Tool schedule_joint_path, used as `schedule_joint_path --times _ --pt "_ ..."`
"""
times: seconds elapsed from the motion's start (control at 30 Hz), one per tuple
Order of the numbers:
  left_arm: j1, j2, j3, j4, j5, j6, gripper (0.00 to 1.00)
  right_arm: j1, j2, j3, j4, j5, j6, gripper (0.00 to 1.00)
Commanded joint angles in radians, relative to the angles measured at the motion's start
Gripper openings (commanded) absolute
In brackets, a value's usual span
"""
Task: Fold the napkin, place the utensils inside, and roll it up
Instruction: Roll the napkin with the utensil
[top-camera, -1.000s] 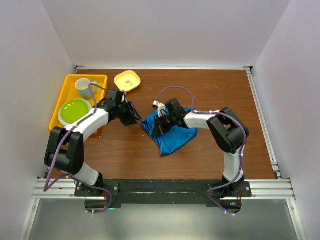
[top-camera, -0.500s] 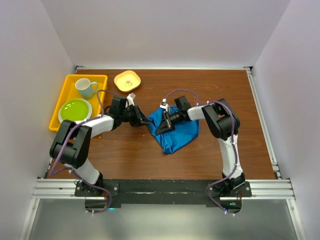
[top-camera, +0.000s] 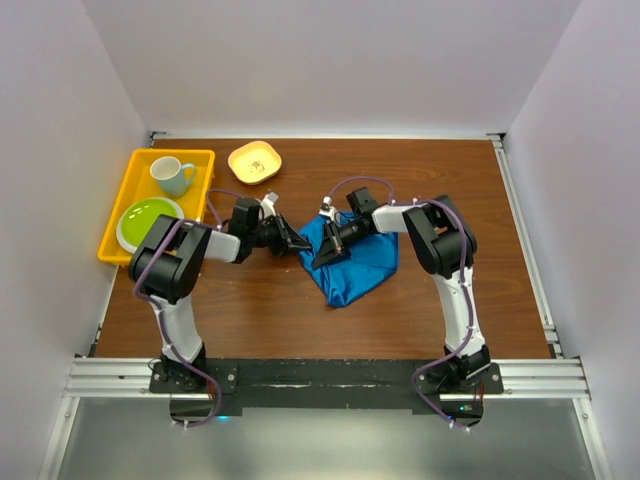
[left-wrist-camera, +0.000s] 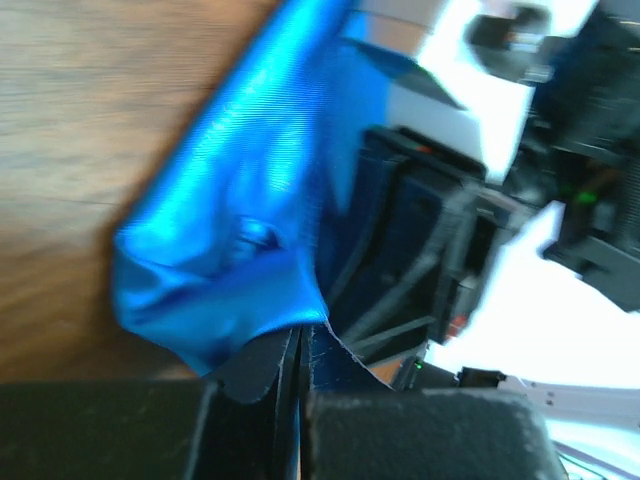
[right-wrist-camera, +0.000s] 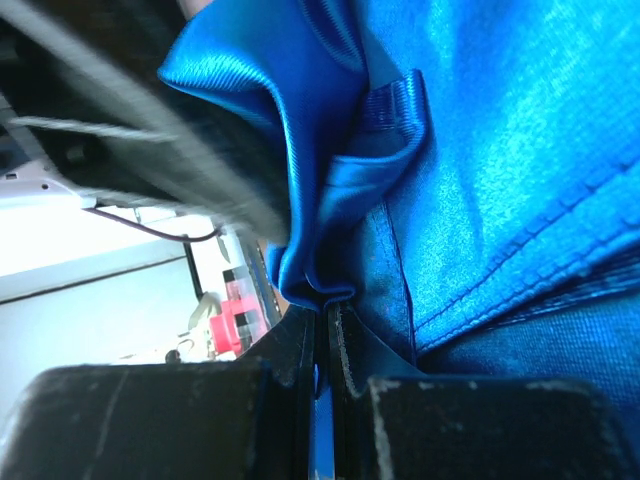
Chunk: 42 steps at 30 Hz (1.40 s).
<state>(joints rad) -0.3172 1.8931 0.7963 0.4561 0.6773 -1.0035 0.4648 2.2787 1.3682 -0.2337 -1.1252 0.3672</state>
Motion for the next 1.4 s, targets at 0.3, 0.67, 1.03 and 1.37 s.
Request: schedule_joint_path --times 0.3,0.67,1.03,1.37 --pt "0.006 0.142 0.072 -0.141 -0.108 0.065 0.00 -0.008 -0.005 0.077 -0.217 0.258 -0.074 0.25" --pt "0.006 0.179 0.113 -0.250 -0.122 0.100 0.00 0.052 -0.197 0.177 -0.496 0.536 -0.209 0.80" --pt "0.006 0.189 0.159 -0.346 -0.111 0.126 0.00 0.225 -0.520 -0.098 -0.416 0.984 -0.284 0.97" --pt "0.007 0.193 0.165 -0.395 -0.108 0.128 0.00 0.403 -0.507 -0.149 -0.263 1.234 -0.238 0.92"
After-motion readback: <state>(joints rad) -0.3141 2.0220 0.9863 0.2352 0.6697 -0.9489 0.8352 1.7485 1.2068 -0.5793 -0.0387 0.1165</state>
